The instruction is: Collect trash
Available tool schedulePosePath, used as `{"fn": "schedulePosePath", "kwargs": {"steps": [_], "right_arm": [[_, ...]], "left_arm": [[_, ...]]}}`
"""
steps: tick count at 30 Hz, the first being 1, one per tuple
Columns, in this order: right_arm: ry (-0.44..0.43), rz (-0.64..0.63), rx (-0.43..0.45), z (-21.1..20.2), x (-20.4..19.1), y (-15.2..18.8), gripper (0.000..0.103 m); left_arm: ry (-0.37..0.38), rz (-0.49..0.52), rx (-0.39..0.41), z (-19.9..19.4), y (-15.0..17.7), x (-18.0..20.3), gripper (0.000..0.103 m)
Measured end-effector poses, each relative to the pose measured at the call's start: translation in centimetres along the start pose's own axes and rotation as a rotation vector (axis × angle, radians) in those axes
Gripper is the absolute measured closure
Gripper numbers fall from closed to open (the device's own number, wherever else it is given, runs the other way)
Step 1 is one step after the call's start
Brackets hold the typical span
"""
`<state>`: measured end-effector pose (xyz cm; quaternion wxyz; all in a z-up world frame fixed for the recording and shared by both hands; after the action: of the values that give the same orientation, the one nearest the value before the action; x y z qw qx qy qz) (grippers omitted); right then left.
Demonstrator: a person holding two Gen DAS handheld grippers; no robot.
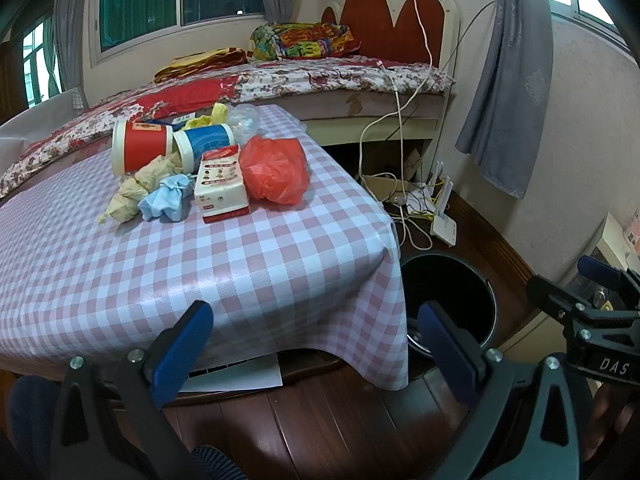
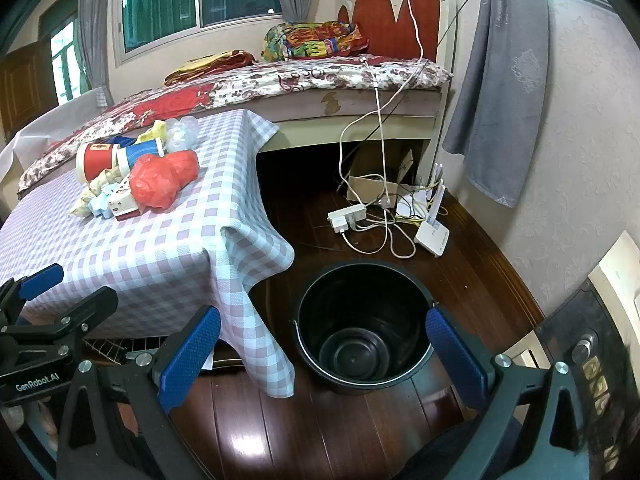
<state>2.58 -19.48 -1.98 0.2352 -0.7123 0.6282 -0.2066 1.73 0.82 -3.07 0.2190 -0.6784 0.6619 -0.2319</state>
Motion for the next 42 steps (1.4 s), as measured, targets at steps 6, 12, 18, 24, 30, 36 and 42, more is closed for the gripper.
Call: {"fn": "schedulePosePath", "kwargs": {"steps": [6, 12, 18, 24, 30, 36, 42], "right_arm": [[0.001, 0.0, 0.0, 0.0, 0.0, 0.0, 0.0], [-0.003, -0.013, 0.001, 0.0, -0.8, -0.1, 0.0], [-0.012, -0.024, 0.003, 0.0, -1.2, -0.3, 0.0], [-0.026, -0.047, 0.012, -0.1, -1.7, -1.0, 0.0], [-0.053, -0.1, 0.039, 0.1, -3.4, -2.5, 0.0], [-0.118, -0.187, 0.078, 0.7, -7.1, -4.7, 0.0], [-0.169, -0.255, 0.096, 1.8, -10.6, -6.9, 0.0]], "left_arm": [[-0.004, -0.006, 0.001, 0.0, -0.1, -0.2, 0.0], [-0.005, -0.017, 0.0, 0.1, -0.2, -0.7, 0.0], [-0.012, -0.021, 0.009, -0.1, -0.6, -1.4, 0.0], [-0.041, -0.038, 0.014, -0.1, -1.0, -2.9, 0.0], [-0.068, -0.062, 0.015, 0.3, -1.4, -4.9, 0.0], [-0.112, -0.098, 0.028, 0.8, -2.6, -8.0, 0.0], [-0.145, -0.167, 0.032, 1.4, -3.8, -12.6, 0.0]]}}
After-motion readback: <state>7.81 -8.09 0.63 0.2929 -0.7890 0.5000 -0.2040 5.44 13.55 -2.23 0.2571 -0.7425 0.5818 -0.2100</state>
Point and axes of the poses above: each gripper's, at about its wrist camera, not at the fingertips, and z roughly the way its jaws point, x to its right, y to its underside, the point moved 3 cm from there along z, roughly the way its jaws point, and after that the axes turned 10 degrees about -x, right-handed, at the moved point
